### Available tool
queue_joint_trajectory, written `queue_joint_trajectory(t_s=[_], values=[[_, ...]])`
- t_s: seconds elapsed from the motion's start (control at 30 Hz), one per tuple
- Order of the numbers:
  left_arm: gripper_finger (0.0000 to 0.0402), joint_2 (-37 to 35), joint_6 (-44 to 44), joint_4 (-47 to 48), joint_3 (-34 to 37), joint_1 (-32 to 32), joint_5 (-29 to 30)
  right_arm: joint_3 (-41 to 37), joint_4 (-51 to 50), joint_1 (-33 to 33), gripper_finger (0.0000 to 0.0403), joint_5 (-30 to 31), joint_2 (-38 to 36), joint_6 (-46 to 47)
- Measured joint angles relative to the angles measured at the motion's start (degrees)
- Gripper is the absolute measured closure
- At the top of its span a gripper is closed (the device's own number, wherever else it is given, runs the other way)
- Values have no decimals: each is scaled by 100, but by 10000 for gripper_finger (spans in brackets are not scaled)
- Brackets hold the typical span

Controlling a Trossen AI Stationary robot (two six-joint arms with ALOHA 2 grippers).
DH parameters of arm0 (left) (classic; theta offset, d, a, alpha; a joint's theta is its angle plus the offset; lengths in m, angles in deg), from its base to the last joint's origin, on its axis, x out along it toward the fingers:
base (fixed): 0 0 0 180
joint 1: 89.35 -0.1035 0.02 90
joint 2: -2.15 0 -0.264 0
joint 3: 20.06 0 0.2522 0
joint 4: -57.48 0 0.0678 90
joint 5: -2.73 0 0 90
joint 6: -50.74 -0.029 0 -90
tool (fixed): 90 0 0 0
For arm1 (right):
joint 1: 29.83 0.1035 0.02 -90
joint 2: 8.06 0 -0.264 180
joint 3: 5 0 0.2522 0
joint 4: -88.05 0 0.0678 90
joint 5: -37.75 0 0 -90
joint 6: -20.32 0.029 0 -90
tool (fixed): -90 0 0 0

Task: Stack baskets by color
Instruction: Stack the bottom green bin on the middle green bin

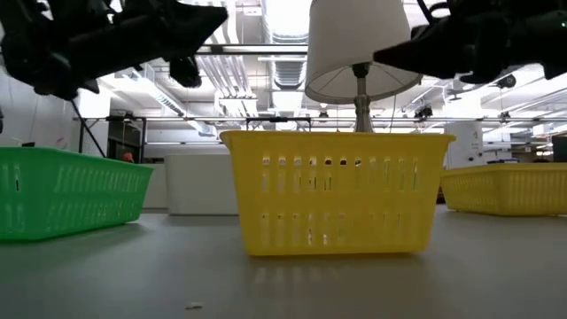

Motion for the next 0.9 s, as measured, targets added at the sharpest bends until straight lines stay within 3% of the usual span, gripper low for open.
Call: queue_joint_trajectory(t_s=[0.3, 0.9], values=[[400, 723, 940, 2, -466, 7, -227, 62, -58, -18, 394, 0, -239, -183], [400, 1202, 957, 23, -925, 83, -241, -82, -442, -20, 394, 3, -901, -545]])
